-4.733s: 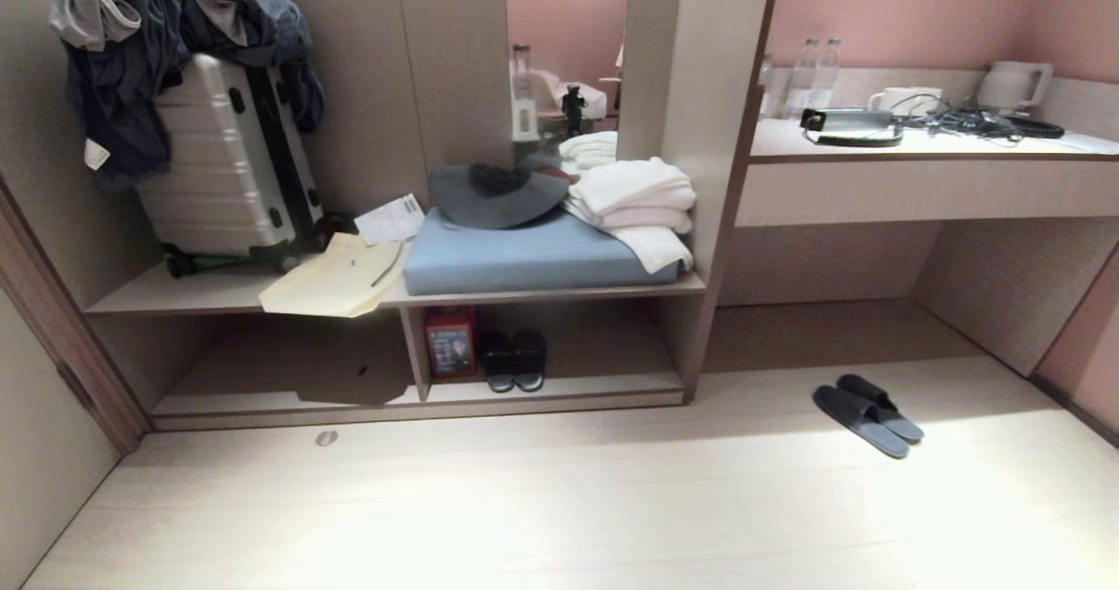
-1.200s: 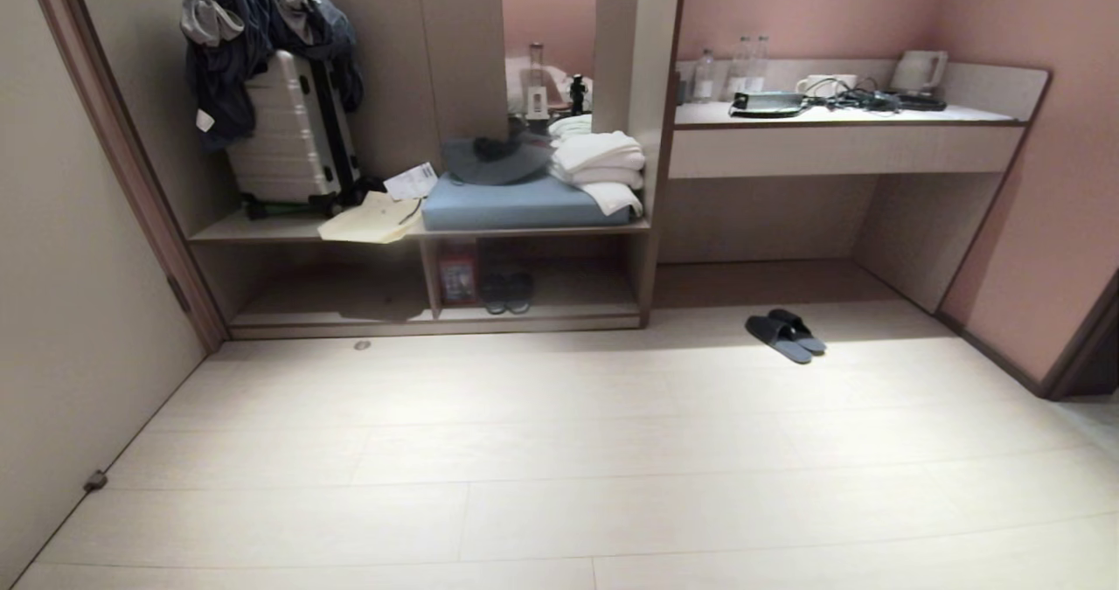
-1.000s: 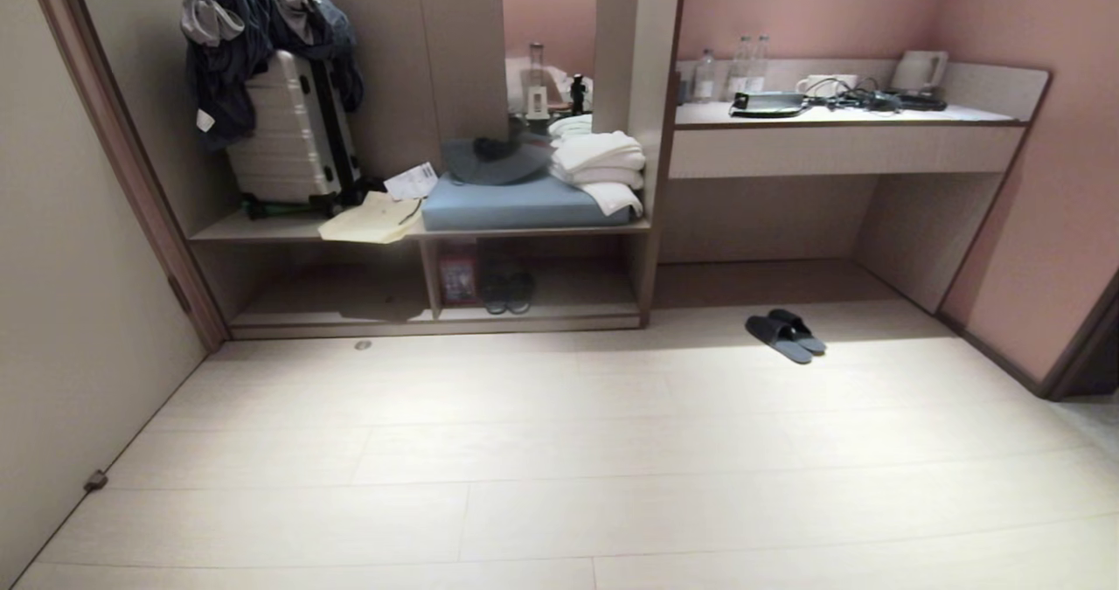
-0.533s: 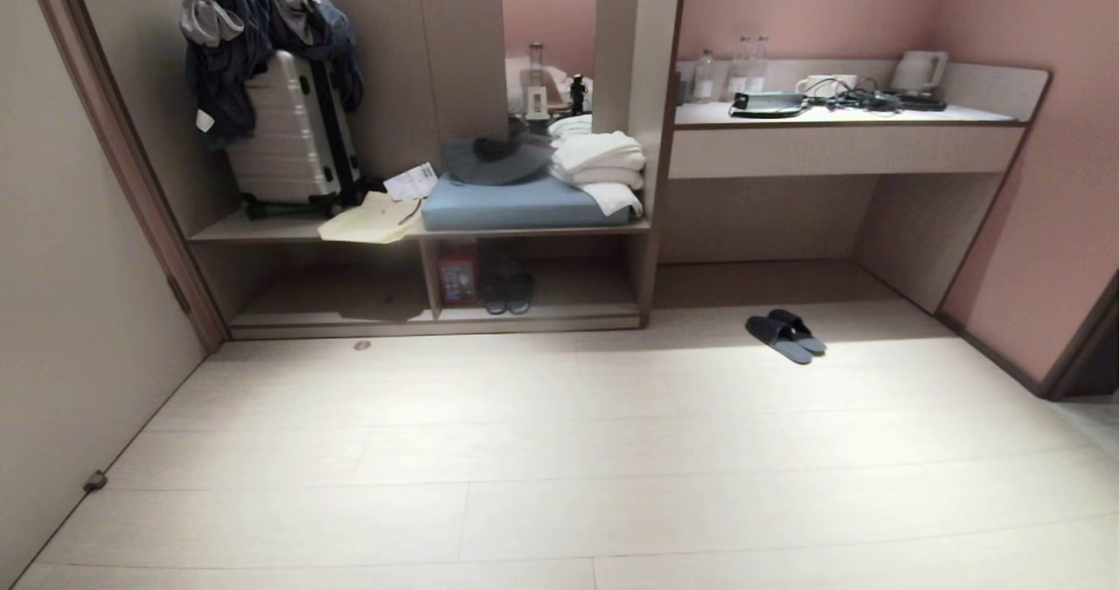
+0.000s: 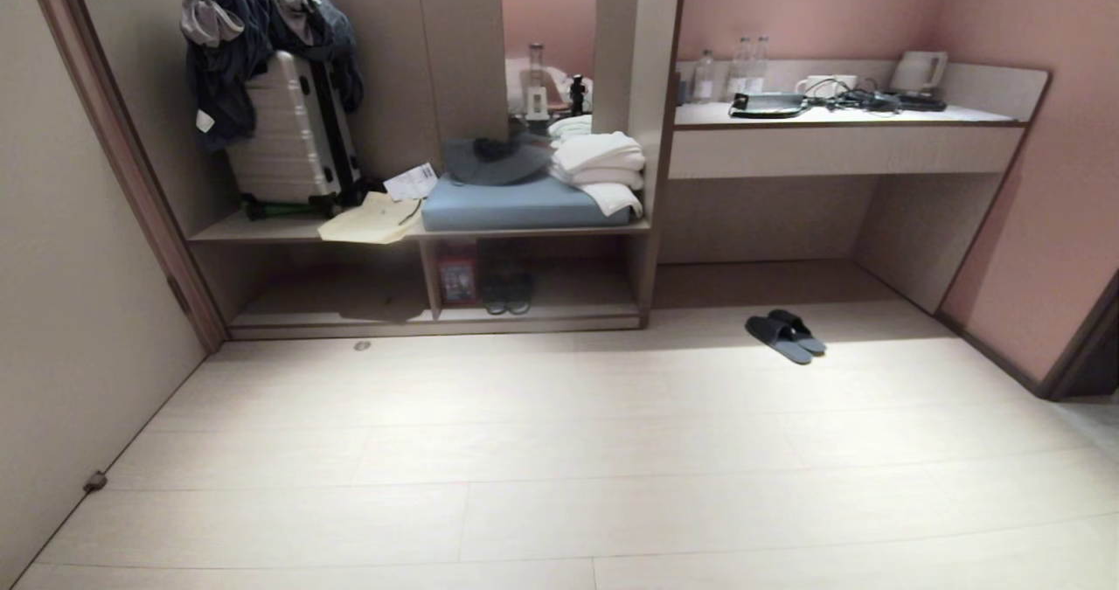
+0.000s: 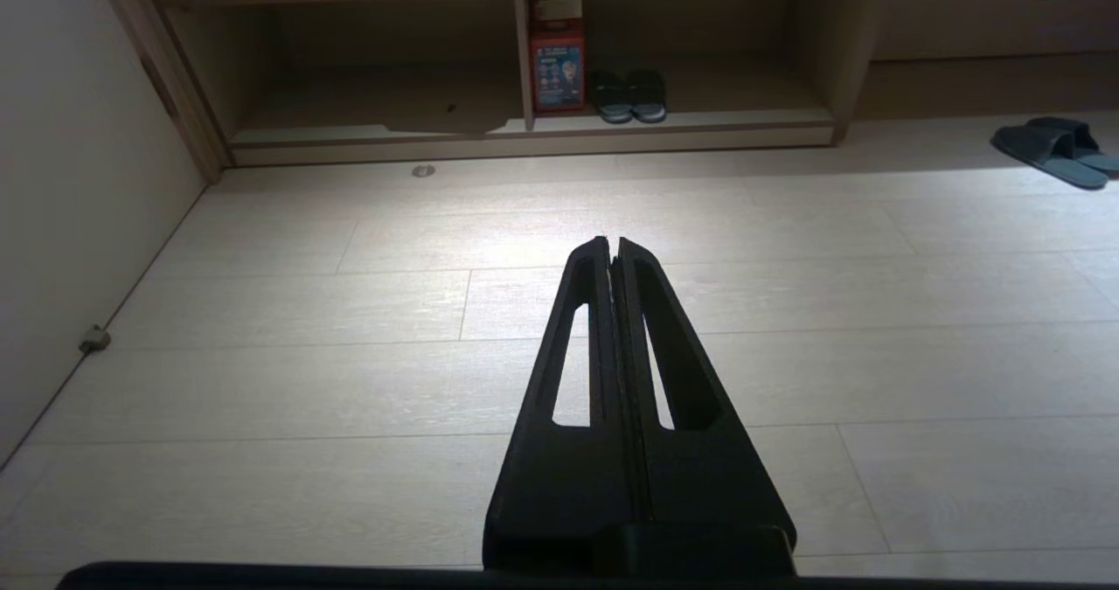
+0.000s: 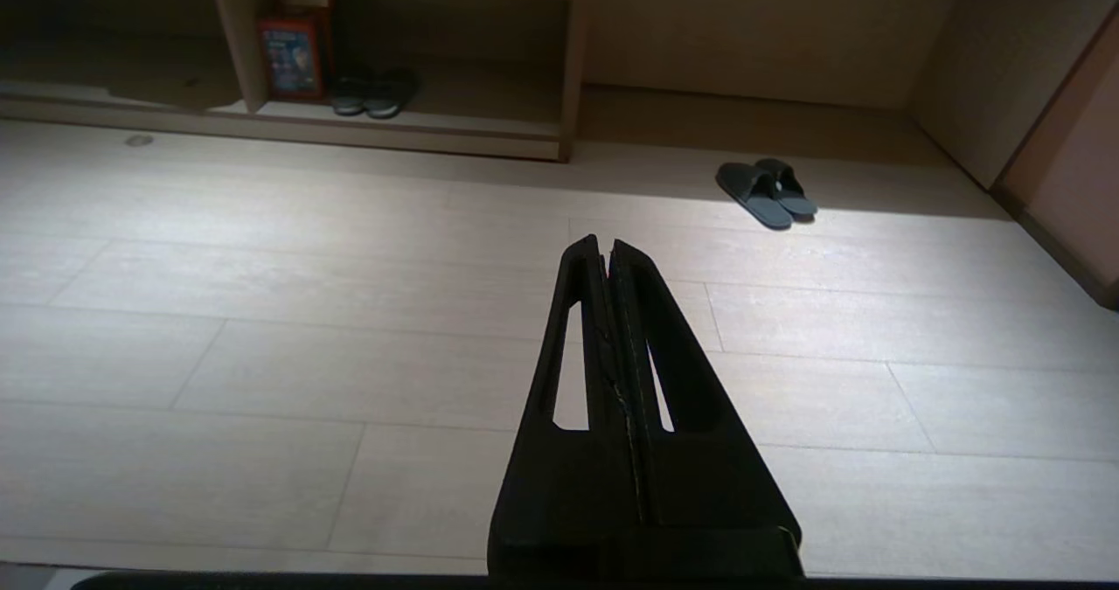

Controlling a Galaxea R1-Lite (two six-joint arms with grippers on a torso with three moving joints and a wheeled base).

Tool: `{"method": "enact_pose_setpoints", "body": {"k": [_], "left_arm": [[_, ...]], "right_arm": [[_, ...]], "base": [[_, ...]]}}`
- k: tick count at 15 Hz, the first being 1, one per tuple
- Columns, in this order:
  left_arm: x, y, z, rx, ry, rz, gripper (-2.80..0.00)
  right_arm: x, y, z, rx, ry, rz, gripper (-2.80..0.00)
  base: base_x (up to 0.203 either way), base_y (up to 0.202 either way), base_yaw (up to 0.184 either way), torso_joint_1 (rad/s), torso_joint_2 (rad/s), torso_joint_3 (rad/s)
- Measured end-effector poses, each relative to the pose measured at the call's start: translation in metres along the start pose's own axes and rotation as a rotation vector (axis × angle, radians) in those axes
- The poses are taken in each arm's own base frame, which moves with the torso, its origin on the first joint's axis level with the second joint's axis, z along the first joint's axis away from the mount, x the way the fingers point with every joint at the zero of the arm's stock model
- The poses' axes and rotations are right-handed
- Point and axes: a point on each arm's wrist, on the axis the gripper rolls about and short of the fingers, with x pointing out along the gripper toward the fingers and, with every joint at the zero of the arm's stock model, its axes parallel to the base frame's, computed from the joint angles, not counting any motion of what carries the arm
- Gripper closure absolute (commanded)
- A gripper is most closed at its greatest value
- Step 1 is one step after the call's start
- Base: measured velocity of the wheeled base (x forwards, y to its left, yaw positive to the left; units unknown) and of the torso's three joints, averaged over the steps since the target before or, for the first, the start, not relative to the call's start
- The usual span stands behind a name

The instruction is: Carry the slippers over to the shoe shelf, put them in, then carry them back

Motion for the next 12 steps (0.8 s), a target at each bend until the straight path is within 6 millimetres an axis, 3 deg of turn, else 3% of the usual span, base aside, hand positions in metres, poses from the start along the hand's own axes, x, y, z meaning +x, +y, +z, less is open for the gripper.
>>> {"method": "enact_pose_setpoints", "body": {"k": [12], "left_arm": [[0.0000,0.0000,0.0000,0.000,0.000,0.000,0.00]], "right_arm": [[0.0000,-0.0001,0.0000,0.009,0.001,-0.006,0.00]], "base": [[0.000,0.000,0.000,0.000,0.00,0.000]]}}
